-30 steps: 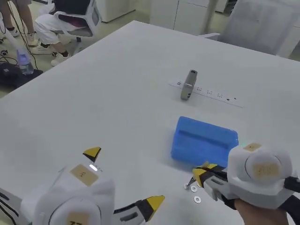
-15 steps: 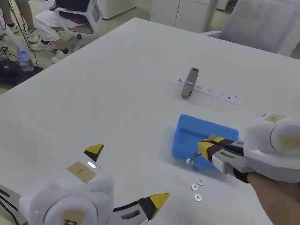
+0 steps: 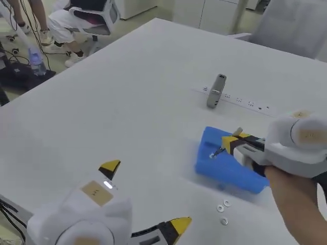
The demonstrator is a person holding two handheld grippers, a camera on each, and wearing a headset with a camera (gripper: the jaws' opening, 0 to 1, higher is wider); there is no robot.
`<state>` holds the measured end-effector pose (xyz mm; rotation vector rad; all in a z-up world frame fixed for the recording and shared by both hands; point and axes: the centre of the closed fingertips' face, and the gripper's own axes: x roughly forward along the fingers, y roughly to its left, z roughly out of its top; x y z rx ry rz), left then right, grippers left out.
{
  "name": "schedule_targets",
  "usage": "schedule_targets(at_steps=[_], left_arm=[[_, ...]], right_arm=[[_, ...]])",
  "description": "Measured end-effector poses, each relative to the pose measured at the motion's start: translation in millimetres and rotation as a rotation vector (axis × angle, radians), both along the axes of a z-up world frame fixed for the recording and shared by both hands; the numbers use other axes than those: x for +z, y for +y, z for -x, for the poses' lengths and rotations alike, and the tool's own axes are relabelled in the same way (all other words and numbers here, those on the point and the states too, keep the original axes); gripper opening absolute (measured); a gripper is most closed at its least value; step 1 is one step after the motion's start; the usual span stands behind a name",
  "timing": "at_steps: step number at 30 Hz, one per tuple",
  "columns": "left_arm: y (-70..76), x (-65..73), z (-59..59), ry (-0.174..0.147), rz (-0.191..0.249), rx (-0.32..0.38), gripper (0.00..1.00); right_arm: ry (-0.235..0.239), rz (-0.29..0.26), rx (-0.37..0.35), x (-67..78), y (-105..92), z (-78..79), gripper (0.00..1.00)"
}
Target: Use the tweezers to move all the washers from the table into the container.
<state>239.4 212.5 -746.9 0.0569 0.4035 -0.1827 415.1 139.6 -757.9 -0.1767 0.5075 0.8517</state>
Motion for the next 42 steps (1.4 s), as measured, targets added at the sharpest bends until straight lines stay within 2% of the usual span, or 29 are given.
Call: schedule_targets(at_steps=[7,13,15,16,17,18,20,28,31,38,42], left_arm=[[-1.2,-0.4,0.1,0.006,-0.002,-0.004,0.92],[-1.7,-1.0,0.5,0.014,-0.009,-0.005,0.92],[-1.5,-1.2,0.7,0.016,-0.01,-0.005,0.92],[-1.3,-1.4,0.8,0.018,-0.012,-0.004,0.92],[-1.3,-1.5,0.9,0.018,-0.012,-0.004,0.92],[-1.4,-1.4,1.0,0.018,-0.012,-0.005,0.92],[-1.4,-1.8,1.1,0.021,-0.016,-0.005,0.92],[-0.1,-2.2,1.2,0.023,-0.021,-0.001,0.92],[-0.9,-2.1,1.4,0.022,-0.025,-0.004,0.92],[-2.6,-3.0,1.4,0.024,-0.039,-0.014,0.92],[-2.4,-2.7,1.1,0.021,-0.037,-0.014,0.92]], right_arm=[[0.037,0.014,-0.021,-21.7,3.9,-6.0,0.0],[0.046,0.024,-0.024,-29.7,7.5,-3.7,0.01],[0.046,0.042,-0.012,-33.8,8.9,-1.1,0.01],[0.036,0.071,0.002,-37.0,8.6,0.1,0.01],[-0.005,0.056,0.007,-32.8,10.6,-0.6,0.01],[0.011,0.076,0.006,-35.8,9.4,1.3,0.01],[0.015,0.066,0.009,-33.0,12.0,4.0,0.01],[-0.019,0.088,0.008,-33.3,9.9,5.1,0.02],[0.009,0.08,-0.01,-32.0,6.8,3.1,0.02],[0.046,-0.006,-0.059,-20.3,-3.6,2.3,0.02],[0.033,-0.037,-0.072,-5.6,-14.0,3.1,0.02]])
